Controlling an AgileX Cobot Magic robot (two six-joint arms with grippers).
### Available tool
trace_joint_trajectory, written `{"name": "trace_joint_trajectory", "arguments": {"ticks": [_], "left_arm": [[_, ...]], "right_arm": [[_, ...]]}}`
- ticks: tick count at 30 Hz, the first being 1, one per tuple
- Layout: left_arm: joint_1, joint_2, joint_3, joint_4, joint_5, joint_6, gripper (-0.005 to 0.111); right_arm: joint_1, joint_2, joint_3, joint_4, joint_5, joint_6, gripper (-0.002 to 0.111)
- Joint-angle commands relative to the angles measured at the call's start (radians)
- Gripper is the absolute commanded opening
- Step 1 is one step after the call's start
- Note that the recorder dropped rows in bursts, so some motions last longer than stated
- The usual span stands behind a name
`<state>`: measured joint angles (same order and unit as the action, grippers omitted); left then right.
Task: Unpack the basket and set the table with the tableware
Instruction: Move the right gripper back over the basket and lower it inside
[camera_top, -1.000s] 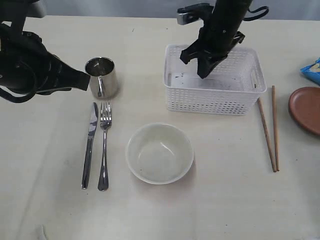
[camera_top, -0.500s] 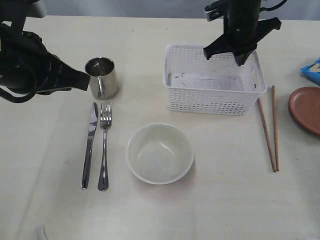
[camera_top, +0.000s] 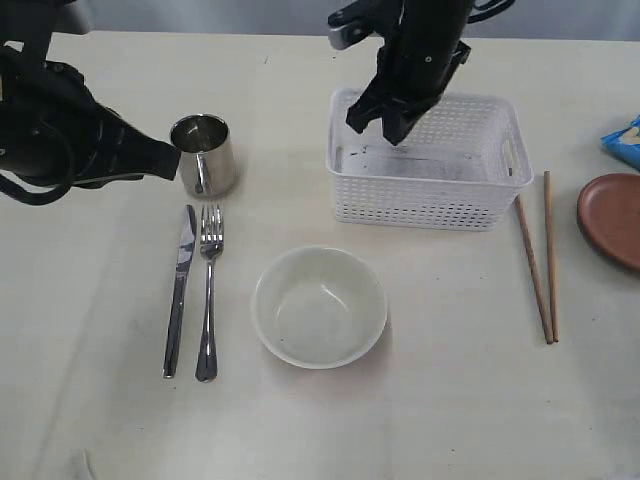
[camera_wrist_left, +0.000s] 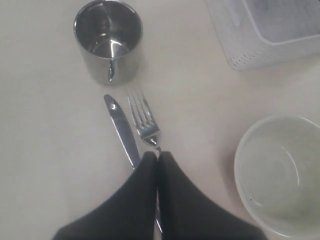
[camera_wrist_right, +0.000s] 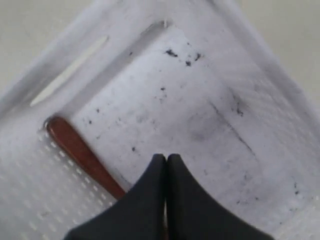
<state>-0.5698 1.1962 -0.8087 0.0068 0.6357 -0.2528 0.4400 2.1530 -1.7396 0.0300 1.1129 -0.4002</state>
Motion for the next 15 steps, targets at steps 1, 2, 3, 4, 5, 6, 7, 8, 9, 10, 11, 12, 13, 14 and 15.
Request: {"name": "trace_joint_trajectory", "arguments": {"ticks": [1,2,3,4,5,6,7,8,9,10,11,12,13,14,15], "left_arm": [[0.0,-0.009,-0.001,-0.007,-0.002,0.002,0.0],[0.0,-0.009,-0.001,-0.007,-0.002,0.002,0.0],[0.0,-0.009,-0.001,-0.007,-0.002,0.002,0.0],[0.0,-0.009,-0.001,-0.007,-0.002,0.002,0.0],[0.0,-0.009,-0.001,-0.007,-0.002,0.002,0.0],[0.0,-0.009,-0.001,-0.007,-0.002,0.002,0.0],[0.0,-0.009,-0.001,-0.007,-0.002,-0.001,0.0],[0.0,-0.009,-0.001,-0.007,-0.002,-0.001,0.0],[0.0,-0.009,-0.001,-0.007,-0.002,-0.001,0.0],[0.0,-0.009,-0.001,-0.007,-0.002,-0.001,0.0],[0.0,-0.009,-0.001,-0.007,-0.002,-0.001,0.0],[0.0,-0.009,-0.001,-0.007,-0.002,-0.001,0.0],[0.0,-0.009,-0.001,-0.007,-0.002,-0.001,0.0],[0.0,-0.009,-0.001,-0.007,-0.002,0.002,0.0],[0.0,-0.009,-0.001,-0.007,-0.002,0.002,0.0]], "right_arm": [[0.018,0.019,-0.004,-0.011,0.002,-0.125,0.0],[0.018,0.021,-0.004,0.002,0.0,-0.139,0.0],[0.018,0.023,-0.004,0.01,0.0,-0.149,0.0],[0.018,0.025,-0.004,0.013,0.009,-0.166,0.0],[0.018,0.025,-0.004,0.013,0.022,-0.19,0.0],[0.018,0.025,-0.004,0.013,0.036,-0.205,0.0],[0.016,0.025,-0.004,0.013,0.057,-0.223,0.0],[0.016,0.025,-0.004,0.01,0.079,-0.237,0.0],[0.01,0.024,-0.004,0.01,0.1,-0.247,0.0],[0.008,0.023,-0.004,0.012,0.108,-0.256,0.0],[0.006,0.021,-0.004,0.014,0.108,-0.264,0.0],[0.003,0.016,-0.004,0.014,0.108,-0.273,0.0],[0.003,0.014,-0.004,0.014,0.108,-0.286,0.0],[0.003,0.01,-0.002,0.014,0.108,-0.304,0.0],[0.003,0.002,0.005,0.016,0.108,-0.309,0.0]]}}
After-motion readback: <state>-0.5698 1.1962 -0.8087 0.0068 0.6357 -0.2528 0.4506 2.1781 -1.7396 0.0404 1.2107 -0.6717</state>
